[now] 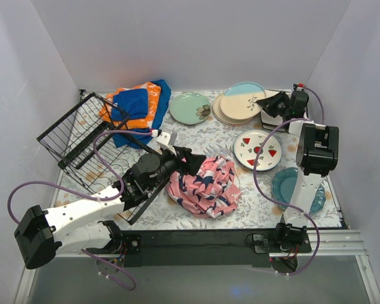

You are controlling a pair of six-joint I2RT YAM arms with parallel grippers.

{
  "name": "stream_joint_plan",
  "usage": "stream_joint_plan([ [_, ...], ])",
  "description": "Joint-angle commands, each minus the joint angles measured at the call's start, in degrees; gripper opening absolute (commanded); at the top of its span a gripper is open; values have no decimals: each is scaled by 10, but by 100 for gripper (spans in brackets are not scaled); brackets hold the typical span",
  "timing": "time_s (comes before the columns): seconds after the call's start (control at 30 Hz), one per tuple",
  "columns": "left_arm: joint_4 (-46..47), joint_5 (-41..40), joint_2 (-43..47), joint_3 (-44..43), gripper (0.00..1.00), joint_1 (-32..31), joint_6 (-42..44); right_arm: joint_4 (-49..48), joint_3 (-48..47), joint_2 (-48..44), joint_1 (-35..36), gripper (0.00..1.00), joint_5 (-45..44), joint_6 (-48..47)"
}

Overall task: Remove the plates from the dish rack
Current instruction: Place the plate at the center of the board.

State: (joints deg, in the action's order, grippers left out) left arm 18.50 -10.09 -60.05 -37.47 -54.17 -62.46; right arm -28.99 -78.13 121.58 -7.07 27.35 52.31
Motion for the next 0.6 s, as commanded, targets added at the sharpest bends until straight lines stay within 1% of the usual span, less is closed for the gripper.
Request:
stream_joint_plan([
  [0.0,8,-21,9,1,68,-5,13,-62,-70,1,7,1,12,21],
  [0.17,5,-25,9,-1,68,-8,17,-55,-90,30,8,1,13,28],
  [0.27,-6,-39,12,-4,68,-9,20,-52,-110,55,10,1,31,39],
  [0.47,1,-33,13,-1,68,-11,24,-42,-108,63,23,1,20,32],
  [0.5,0,-33,11,-3,68,-12,23,-37,-107,65,24,5,21,33],
  [0.53,0,-34,12,-4,68,-13,26,-34,-106,66,25,11,21,33],
  [0.57,-2,-35,13,-3,68,-14,26,-32,-104,65,27,13,18,31],
])
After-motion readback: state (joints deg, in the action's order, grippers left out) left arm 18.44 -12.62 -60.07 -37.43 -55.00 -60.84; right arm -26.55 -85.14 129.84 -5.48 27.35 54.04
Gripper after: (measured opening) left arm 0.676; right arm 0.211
